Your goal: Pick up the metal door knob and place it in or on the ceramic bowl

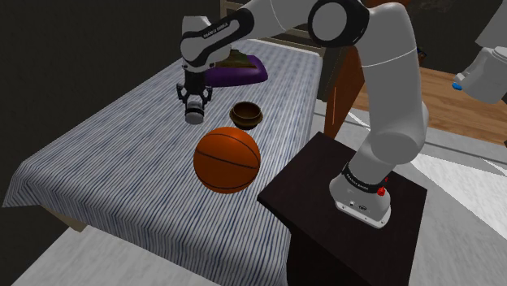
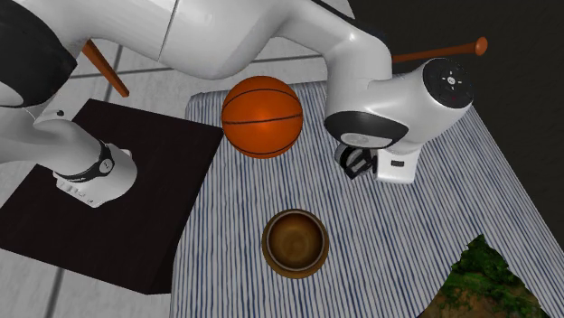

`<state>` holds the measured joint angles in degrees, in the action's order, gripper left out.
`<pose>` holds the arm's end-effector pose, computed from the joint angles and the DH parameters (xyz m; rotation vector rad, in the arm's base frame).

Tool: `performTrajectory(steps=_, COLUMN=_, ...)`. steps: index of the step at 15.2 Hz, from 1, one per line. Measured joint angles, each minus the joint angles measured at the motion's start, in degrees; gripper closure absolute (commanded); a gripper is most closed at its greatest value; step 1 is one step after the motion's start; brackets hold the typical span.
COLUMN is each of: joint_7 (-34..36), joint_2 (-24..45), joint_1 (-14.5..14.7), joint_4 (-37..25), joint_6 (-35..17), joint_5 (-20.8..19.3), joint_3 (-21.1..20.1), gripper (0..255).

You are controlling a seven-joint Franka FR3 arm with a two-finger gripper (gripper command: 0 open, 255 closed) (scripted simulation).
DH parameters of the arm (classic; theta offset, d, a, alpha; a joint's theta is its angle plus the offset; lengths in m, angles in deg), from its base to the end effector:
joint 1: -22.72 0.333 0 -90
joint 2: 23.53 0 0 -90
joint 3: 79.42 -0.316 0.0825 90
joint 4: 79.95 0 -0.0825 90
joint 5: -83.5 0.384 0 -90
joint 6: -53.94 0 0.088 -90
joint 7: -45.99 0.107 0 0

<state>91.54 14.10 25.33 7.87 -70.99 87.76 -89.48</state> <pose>0.6928 0.1388 0.2756 -2.8350 0.9592 0.1236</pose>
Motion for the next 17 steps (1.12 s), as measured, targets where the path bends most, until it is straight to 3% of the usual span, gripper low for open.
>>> performTrajectory(steps=11, joint_7=0.65, joint_2=-3.82, joint_1=-0.24, joint_4=-2.44, joint_6=6.17, joint_5=0.19, joint_3=-0.23, gripper=255)
performTrajectory(steps=17, joint_7=-4.78, joint_2=-10.37, joint_1=-4.81, joint_4=6.78, joint_6=4.24, joint_5=1.73, joint_3=0.37, gripper=255)
